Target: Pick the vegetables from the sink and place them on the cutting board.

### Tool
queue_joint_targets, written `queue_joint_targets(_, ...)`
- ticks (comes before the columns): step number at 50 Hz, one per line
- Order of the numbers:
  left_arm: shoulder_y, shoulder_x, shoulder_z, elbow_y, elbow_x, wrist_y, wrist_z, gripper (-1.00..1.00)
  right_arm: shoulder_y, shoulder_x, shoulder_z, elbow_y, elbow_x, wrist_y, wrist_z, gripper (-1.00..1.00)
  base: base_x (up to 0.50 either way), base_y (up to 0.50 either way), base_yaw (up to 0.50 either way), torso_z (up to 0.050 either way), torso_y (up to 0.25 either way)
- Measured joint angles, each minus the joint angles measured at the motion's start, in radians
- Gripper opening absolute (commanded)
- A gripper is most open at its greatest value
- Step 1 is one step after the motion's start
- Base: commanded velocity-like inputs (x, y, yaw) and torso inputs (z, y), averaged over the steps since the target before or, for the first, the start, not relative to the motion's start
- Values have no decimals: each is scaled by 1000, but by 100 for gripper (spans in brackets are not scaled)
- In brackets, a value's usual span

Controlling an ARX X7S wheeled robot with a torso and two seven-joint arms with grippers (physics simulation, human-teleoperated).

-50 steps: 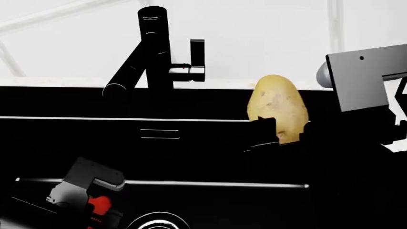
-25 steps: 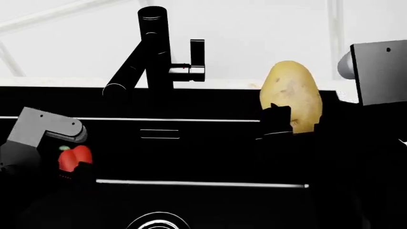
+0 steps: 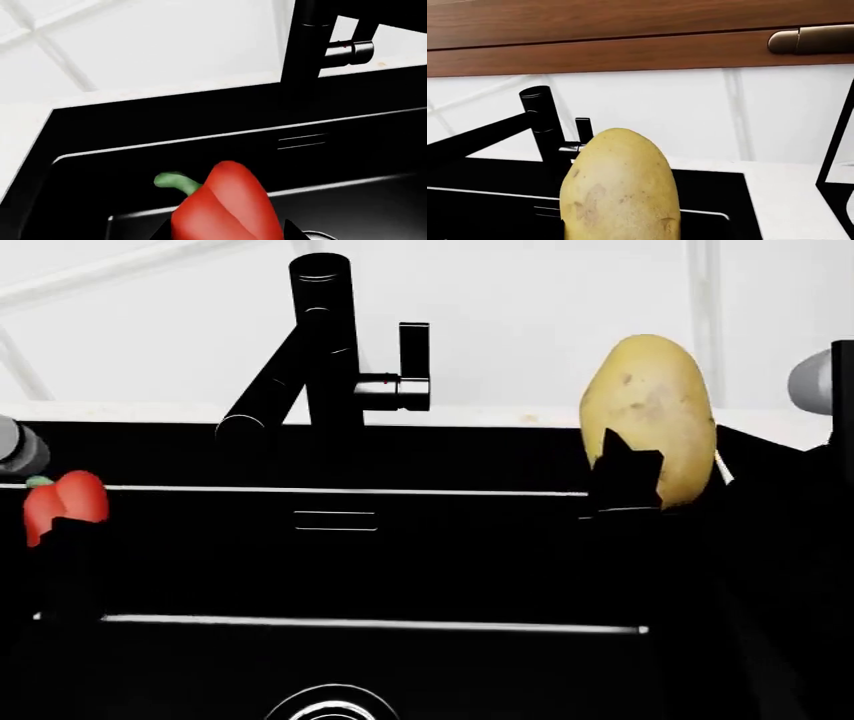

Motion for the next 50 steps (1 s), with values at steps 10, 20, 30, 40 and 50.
queue_joint_targets(10,-14,-57,-27,19,-197,-2,-141,-100,-30,23,14,-23,17,-3,3,-100,-270,0,0,0,0)
queue_joint_targets(20,-20,-93,-29,25,-312,10,-225,-100,-32,38,17,-34,42,2,23,-100,-500,0,0,0,0)
queue_joint_targets(30,-17,-119,-23,28,-376,26,-272,-100,-38,44,17,-42,58,-1,33,-100,-440,-199,0,0,0)
queue_joint_targets(40,-7,-144,-20,35,-428,43,-297,-100,-64,51,30,-49,55,-14,29,-100,-104,-484,0,0,0)
queue_joint_targets(50,-5,-159,-11,36,-462,59,-317,-100,-84,58,44,-54,53,-27,23,-100,0,-500,0,0,0)
